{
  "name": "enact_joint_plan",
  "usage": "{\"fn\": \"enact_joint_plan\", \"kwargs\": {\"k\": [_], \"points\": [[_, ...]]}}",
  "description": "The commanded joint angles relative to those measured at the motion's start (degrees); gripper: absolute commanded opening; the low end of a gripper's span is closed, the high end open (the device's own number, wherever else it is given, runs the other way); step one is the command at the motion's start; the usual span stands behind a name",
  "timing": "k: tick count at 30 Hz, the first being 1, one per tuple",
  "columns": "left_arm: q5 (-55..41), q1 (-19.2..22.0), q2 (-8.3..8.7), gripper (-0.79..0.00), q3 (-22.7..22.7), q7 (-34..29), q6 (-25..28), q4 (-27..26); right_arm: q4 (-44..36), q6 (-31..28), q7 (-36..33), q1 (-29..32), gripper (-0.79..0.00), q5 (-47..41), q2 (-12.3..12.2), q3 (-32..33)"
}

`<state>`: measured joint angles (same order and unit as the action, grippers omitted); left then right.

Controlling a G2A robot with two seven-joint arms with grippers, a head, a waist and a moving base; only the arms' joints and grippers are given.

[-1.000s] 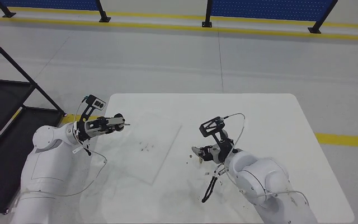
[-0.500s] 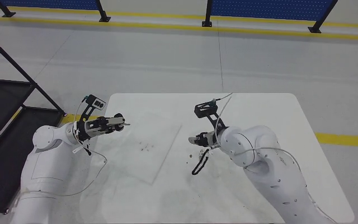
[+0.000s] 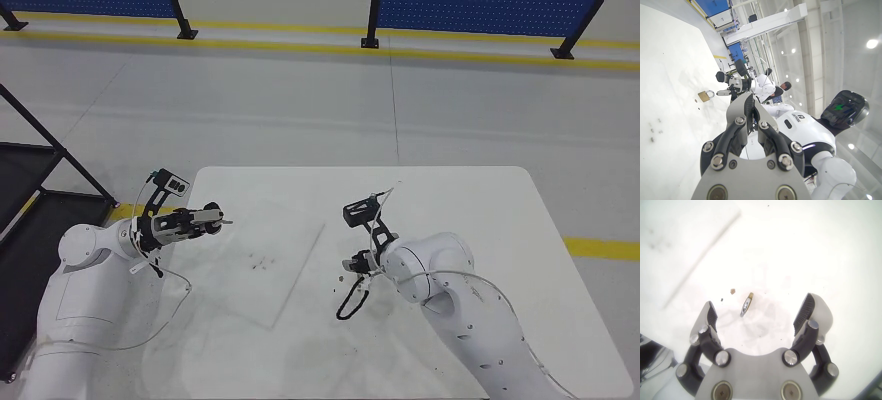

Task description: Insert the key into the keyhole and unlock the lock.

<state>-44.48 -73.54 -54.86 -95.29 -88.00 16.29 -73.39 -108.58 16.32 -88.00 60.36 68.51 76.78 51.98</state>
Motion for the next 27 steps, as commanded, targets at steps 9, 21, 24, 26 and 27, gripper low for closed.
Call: {"fn": "enact_joint_plan", "kwargs": {"k": [9, 21, 24, 26, 27], "points": [[0.0, 0.0, 0.0, -0.785, 0.0, 0.0, 0.0, 0.0, 1.9, 0.0, 0.1, -0.1, 0.0, -0.6, 0.2, 0.8], [0.0, 0.0, 0.0, -0.785, 0.0, 0.0, 0.0, 0.0, 10.9, 0.0, 0.0, -6.1, 0.0, -0.3, 2.4, -1.6], [0.0, 0.0, 0.0, -0.785, 0.0, 0.0, 0.0, 0.0, 11.5, 0.0, 0.0, -6.2, 0.0, 0.2, 2.6, -2.9], [0.0, 0.0, 0.0, -0.785, 0.0, 0.0, 0.0, 0.0, 11.4, 0.0, 0.0, -5.9, 0.0, 0.6, 2.7, -3.6], [0.0, 0.0, 0.0, -0.785, 0.0, 0.0, 0.0, 0.0, 11.4, 0.0, 0.0, -5.7, 0.0, 0.9, 2.7, -3.7]]}}
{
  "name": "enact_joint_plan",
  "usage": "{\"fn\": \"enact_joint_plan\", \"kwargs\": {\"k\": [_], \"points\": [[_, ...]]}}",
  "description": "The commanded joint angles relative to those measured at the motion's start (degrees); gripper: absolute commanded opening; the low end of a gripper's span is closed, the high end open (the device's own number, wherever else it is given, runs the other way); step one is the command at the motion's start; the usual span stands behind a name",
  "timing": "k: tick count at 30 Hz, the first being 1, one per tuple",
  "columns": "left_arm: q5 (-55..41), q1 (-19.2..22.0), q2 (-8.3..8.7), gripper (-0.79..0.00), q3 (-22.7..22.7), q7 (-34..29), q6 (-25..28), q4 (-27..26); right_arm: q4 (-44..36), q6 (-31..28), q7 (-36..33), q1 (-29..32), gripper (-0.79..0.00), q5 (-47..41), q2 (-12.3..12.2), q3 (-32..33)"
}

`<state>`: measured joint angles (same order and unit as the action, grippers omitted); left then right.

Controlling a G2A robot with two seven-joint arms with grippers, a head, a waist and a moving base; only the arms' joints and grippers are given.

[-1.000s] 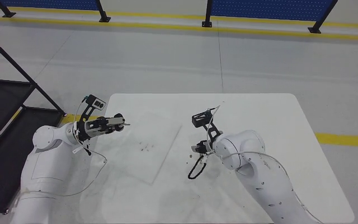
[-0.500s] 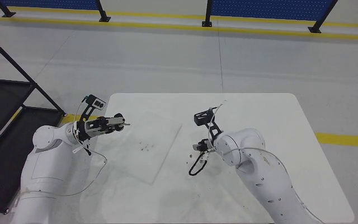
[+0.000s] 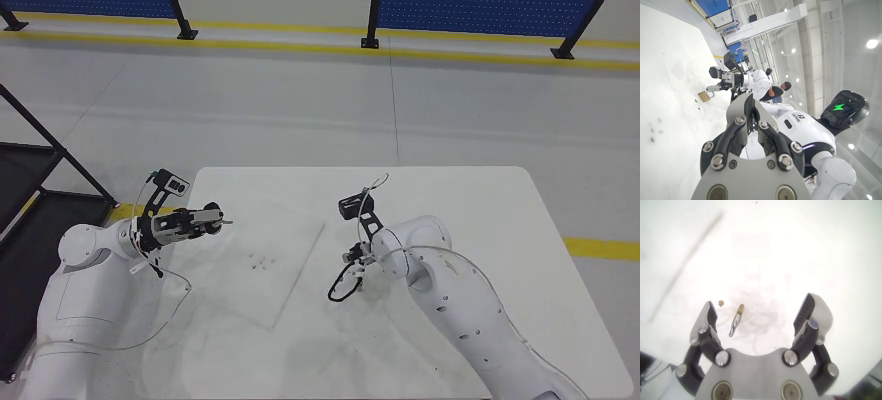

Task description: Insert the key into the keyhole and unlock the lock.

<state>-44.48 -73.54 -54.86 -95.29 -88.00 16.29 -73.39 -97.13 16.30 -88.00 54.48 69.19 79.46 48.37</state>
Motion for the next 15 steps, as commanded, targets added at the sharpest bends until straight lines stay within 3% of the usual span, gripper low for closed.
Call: {"fn": "enact_joint_plan", "kwargs": {"k": [1, 15], "points": [[0.0, 0.0, 0.0, -0.785, 0.0, 0.0, 0.0, 0.0, -0.1, 0.0, 0.0, 0.4, 0.0, 0.5, 0.0, -0.2], [0.0, 0.0, 0.0, -0.785, 0.0, 0.0, 0.0, 0.0, -6.2, 0.0, 0.0, 8.0, 0.0, 4.1, -0.8, 1.1]]}}
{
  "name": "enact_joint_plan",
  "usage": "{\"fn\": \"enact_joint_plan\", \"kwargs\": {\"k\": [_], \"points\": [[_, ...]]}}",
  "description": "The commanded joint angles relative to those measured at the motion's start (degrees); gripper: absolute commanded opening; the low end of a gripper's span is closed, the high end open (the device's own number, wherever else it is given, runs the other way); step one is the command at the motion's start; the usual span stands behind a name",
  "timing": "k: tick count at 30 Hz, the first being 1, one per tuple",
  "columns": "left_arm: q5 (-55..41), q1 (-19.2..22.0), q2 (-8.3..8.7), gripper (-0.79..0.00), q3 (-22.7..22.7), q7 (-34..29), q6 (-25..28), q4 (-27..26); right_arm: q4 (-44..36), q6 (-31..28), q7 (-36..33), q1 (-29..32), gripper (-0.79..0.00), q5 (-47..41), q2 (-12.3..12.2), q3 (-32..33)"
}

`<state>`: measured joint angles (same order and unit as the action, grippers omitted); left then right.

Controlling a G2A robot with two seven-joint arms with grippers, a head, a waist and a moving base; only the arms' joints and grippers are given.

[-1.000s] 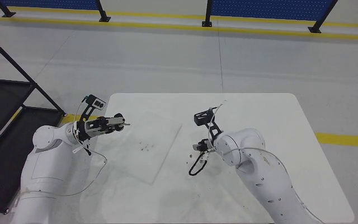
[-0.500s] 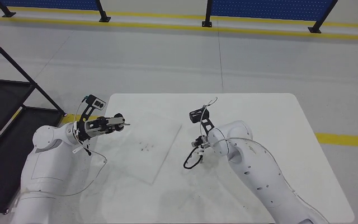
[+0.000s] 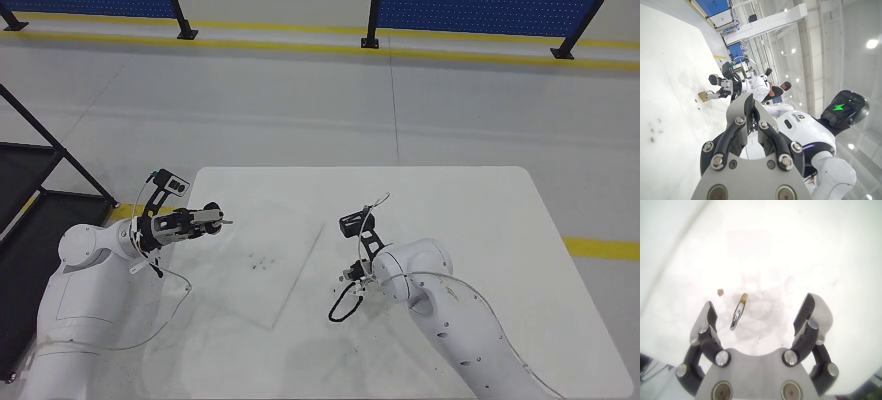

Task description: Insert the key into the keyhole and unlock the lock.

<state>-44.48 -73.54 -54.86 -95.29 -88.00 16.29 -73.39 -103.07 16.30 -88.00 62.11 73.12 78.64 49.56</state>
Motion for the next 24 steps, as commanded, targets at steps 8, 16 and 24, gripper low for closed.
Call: {"fn": "enact_joint_plan", "kwargs": {"k": [8, 16, 24], "points": [[0.0, 0.0, 0.0, -0.785, 0.0, 0.0, 0.0, 0.0, 0.7, 0.0, 0.0, 0.5, 0.0, -1.2, 0.1, -1.7], [0.0, 0.0, 0.0, -0.785, 0.0, 0.0, 0.0, 0.0, 2.3, 0.0, 0.0, -0.8, -0.474, -2.5, 0.1, -2.5], [0.0, 0.0, 0.0, -0.785, 0.0, 0.0, 0.0, 0.0, 4.3, 0.0, 0.0, -1.9, -0.616, -4.4, -0.3, -3.7]]}}
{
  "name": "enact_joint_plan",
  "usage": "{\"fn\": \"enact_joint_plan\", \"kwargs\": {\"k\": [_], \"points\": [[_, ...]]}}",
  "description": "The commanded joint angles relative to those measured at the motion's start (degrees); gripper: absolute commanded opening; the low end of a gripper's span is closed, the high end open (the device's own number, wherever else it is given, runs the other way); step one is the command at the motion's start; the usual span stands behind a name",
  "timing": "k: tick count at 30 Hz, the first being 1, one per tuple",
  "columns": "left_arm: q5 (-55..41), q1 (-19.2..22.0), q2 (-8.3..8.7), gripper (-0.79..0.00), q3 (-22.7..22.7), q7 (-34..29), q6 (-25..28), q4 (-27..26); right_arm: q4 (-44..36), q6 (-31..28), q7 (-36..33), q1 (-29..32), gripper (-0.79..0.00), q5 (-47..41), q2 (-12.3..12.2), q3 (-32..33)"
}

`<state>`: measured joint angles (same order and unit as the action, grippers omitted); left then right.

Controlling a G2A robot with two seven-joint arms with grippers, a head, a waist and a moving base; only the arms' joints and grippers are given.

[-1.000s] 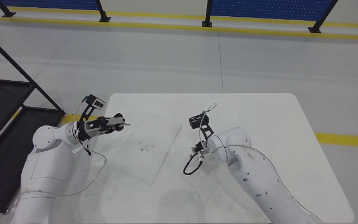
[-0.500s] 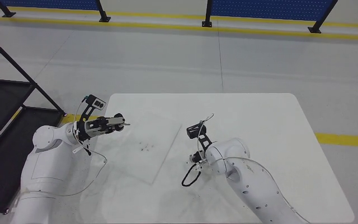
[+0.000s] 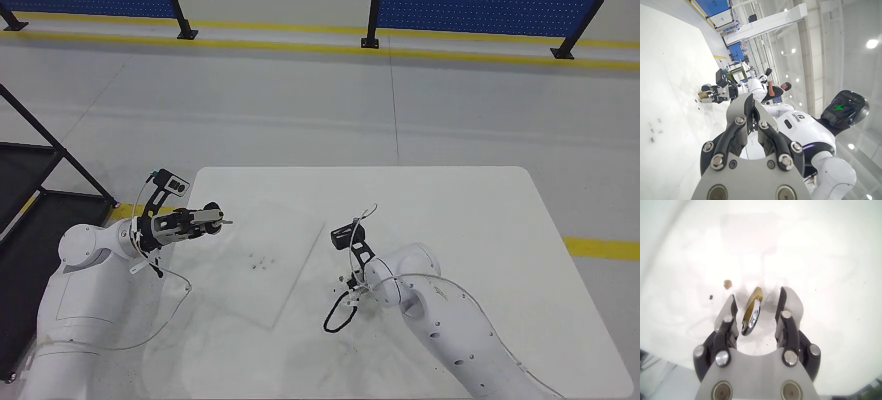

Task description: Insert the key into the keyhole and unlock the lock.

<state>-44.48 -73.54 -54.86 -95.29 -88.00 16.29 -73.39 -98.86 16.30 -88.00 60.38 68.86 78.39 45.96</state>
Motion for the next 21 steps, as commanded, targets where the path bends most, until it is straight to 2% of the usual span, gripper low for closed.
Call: {"fn": "enact_joint_plan", "kwargs": {"k": [1, 9, 13, 17, 20, 21], "points": [[0.0, 0.0, 0.0, -0.785, 0.0, 0.0, 0.0, 0.0, 0.3, 0.0, 0.0, -0.3, -0.785, -0.5, -0.1, -0.1], [0.0, 0.0, 0.0, -0.785, 0.0, 0.0, 0.0, 0.0, -0.4, 0.0, 0.0, -0.2, -0.785, -1.3, -0.7, 0.7], [0.0, 0.0, 0.0, -0.785, 0.0, 0.0, 0.0, 0.0, -3.5, 0.0, 0.0, 0.5, -0.785, -5.9, -0.8, 5.9], [0.0, 0.0, 0.0, -0.785, 0.0, 0.0, 0.0, 0.0, -7.5, 0.9, 0.9, 3.0, -0.785, -16.1, -0.6, 14.0], [0.0, 0.0, 0.0, -0.785, 0.0, 0.0, 0.0, 0.0, -8.7, 2.2, 2.2, 3.8, -0.785, -30.9, -0.4, 19.8], [0.0, 0.0, 0.0, -0.785, 0.0, 0.0, 0.0, 0.0, -9.0, 2.4, 2.7, 3.9, -0.785, -33.4, -0.4, 21.1]]}}
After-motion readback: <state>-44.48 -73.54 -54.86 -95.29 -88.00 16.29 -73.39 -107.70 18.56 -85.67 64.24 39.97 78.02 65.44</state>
